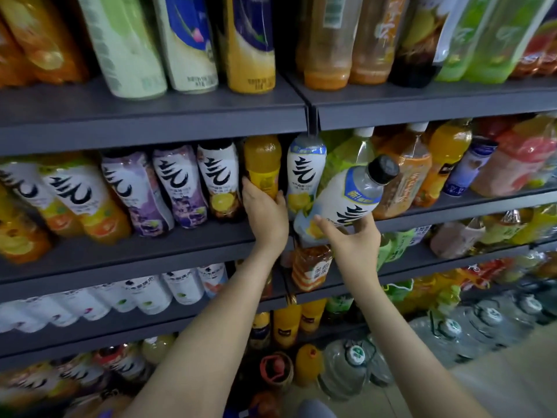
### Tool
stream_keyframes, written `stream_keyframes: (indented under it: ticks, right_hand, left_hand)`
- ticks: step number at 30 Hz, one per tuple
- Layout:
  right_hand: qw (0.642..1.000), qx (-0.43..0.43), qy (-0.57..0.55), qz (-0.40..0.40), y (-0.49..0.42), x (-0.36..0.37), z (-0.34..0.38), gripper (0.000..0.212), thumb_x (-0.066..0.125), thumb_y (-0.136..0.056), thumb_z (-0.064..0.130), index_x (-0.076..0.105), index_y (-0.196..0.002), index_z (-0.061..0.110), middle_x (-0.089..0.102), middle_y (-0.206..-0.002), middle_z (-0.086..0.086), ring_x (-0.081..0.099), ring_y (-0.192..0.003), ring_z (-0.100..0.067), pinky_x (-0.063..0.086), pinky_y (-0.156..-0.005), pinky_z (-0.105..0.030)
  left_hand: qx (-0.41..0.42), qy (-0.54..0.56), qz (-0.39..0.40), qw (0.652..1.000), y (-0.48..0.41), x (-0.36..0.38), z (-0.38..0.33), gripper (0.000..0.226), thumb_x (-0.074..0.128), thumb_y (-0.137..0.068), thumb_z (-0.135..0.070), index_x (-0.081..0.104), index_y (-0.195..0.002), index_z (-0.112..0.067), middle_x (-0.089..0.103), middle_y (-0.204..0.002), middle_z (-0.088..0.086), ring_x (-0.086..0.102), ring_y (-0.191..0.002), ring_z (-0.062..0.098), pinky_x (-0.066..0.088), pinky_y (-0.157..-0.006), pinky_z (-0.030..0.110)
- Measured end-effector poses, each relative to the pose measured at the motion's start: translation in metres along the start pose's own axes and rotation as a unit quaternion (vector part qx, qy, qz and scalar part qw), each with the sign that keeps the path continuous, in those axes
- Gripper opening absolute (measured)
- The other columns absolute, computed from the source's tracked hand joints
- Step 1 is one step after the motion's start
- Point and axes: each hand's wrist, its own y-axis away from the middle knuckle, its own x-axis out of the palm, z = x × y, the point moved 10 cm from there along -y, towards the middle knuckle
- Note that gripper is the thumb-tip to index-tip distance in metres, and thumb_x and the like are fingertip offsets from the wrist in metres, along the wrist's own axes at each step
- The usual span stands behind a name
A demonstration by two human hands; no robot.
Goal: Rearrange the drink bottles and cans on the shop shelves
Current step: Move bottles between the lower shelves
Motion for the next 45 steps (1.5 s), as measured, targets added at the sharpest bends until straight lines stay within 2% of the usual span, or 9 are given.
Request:
stream_keyframes:
  ticks: [8,13,17,23,28,33,39,42,45]
  right_hand:
    - [1.000,0.012,-0.024,0.013,0.015,0.024,-0.012,0.044,0.079,-0.073,0.005,0.060,-0.112,0.007,0.068,-0.107,0.003,0.062,-0.098,0.003,0.047,-0.079,-0.009]
    - [0.999,0.009,0.010,0.052,0.011,0.063,-0.007,0.040,0.079,-0.075,0.011,0.059,-0.109,0.013,0.066,-0.101,0.008,0.060,-0.090,0.011,0.048,-0.079,-0.009]
    - [0.992,-0.037,0.092,0.074,-0.006,0.100,-0.001,0.043,0.078,-0.076,0.026,0.056,-0.111,0.013,0.065,-0.107,0.003,0.062,-0.100,-0.008,0.054,-0.084,-0.031]
    - [0.980,-0.056,0.165,0.096,-0.023,0.132,0.001,0.047,0.074,-0.080,0.027,0.052,-0.115,0.005,0.064,-0.110,-0.009,0.061,-0.103,-0.023,0.051,-0.081,-0.032]
    - [0.973,-0.016,0.190,0.127,-0.025,0.138,-0.005,0.051,0.071,-0.084,0.020,0.046,-0.123,-0.001,0.061,-0.120,-0.015,0.057,-0.111,-0.027,0.038,-0.074,-0.014]
    - [0.948,0.087,0.255,0.167,-0.021,0.146,-0.012,0.055,0.062,-0.090,0.020,0.036,-0.134,-0.001,0.058,-0.122,-0.022,0.056,-0.111,-0.037,0.043,-0.078,-0.035]
    - [0.954,0.147,0.138,0.222,0.091,0.149,0.052,0.051,0.064,-0.087,0.038,0.050,-0.128,0.012,0.061,-0.112,0.002,0.057,-0.109,-0.017,0.046,-0.091,-0.032]
    - [0.922,0.158,0.051,0.350,0.143,0.191,0.100,0.052,0.071,-0.076,0.041,0.052,-0.118,0.018,0.062,-0.108,0.006,0.059,-0.103,-0.007,0.049,-0.092,-0.036]
    - [0.900,0.156,0.048,0.404,0.177,0.226,0.129,0.053,0.081,-0.072,0.030,0.048,-0.114,0.026,0.061,-0.100,0.015,0.059,-0.091,0.004,0.049,-0.078,-0.017]
  left_hand:
    - [0.062,0.081,-0.004,0.995,0.059,-0.067,0.007,0.068,0.071,-0.083,-0.031,0.039,-0.135,-0.001,0.051,-0.126,0.010,0.049,-0.114,0.016,0.035,-0.089,0.008]
    - [0.049,0.136,-0.010,0.989,0.073,-0.125,0.044,0.068,0.068,-0.080,-0.047,0.044,-0.128,-0.006,0.058,-0.118,0.009,0.058,-0.111,0.018,0.049,-0.095,0.039]
    - [0.037,0.161,-0.020,0.986,0.061,-0.159,0.047,0.063,0.072,-0.080,-0.035,0.043,-0.131,-0.012,0.059,-0.121,0.007,0.059,-0.112,0.015,0.049,-0.096,0.034]
    - [0.020,0.164,-0.015,0.986,0.056,-0.181,0.044,0.055,0.073,-0.075,-0.034,0.041,-0.119,-0.044,0.059,-0.117,-0.014,0.059,-0.107,-0.001,0.049,-0.093,0.024]
    - [-0.001,0.124,0.028,0.992,0.057,-0.187,0.046,0.053,0.078,-0.075,-0.030,0.045,-0.112,-0.047,0.061,-0.113,-0.015,0.060,-0.104,0.000,0.050,-0.087,0.025]
    - [-0.046,0.128,0.077,0.988,0.060,-0.199,0.041,0.051,0.077,-0.076,-0.026,0.048,-0.117,-0.036,0.063,-0.113,-0.011,0.060,-0.103,0.003,0.052,-0.086,0.027]
    - [-0.067,0.054,0.128,0.988,0.065,-0.253,0.029,0.050,0.079,-0.074,-0.033,0.049,-0.114,-0.034,0.061,-0.109,-0.012,0.056,-0.093,-0.009,0.046,-0.077,0.014]
    - [-0.073,0.003,0.143,0.987,0.068,-0.284,0.028,0.055,0.075,-0.066,-0.051,0.053,-0.112,-0.031,0.063,-0.104,-0.010,0.061,-0.091,0.005,0.052,-0.072,0.028]
    - [-0.066,-0.052,0.165,0.983,0.073,-0.308,0.020,0.050,0.070,-0.064,-0.049,0.047,-0.106,-0.034,0.059,-0.101,-0.007,0.061,-0.089,0.014,0.051,-0.066,0.036]
